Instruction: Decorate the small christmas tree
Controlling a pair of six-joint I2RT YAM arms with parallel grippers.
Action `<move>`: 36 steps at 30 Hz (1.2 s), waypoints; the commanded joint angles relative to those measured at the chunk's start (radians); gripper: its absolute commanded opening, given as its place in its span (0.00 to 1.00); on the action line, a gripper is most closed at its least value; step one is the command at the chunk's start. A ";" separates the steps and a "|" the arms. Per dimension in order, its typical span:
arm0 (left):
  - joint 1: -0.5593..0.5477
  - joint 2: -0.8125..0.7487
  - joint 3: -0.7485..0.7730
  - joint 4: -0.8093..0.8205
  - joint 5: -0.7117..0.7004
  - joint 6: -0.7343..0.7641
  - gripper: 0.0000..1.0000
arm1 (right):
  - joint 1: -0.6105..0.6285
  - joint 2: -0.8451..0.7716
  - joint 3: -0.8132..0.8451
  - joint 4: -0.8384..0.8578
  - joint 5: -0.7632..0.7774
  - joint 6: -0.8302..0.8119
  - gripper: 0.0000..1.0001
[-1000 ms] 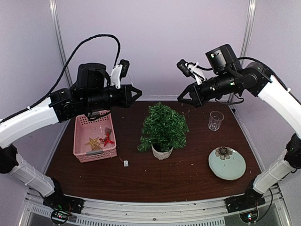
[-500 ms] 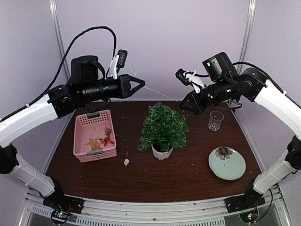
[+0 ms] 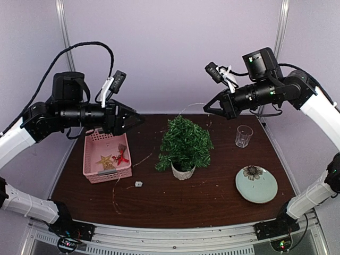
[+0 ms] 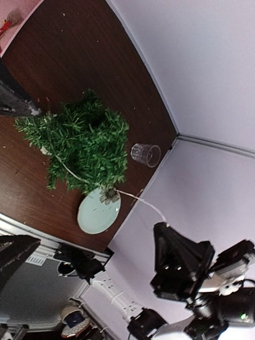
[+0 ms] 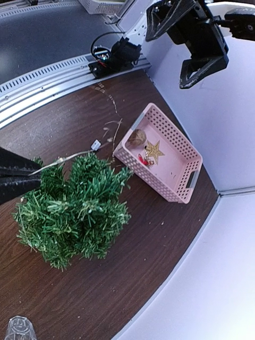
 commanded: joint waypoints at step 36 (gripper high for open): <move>-0.076 0.326 0.242 0.056 0.366 0.215 0.06 | 0.042 0.087 0.064 0.023 -0.283 0.010 0.00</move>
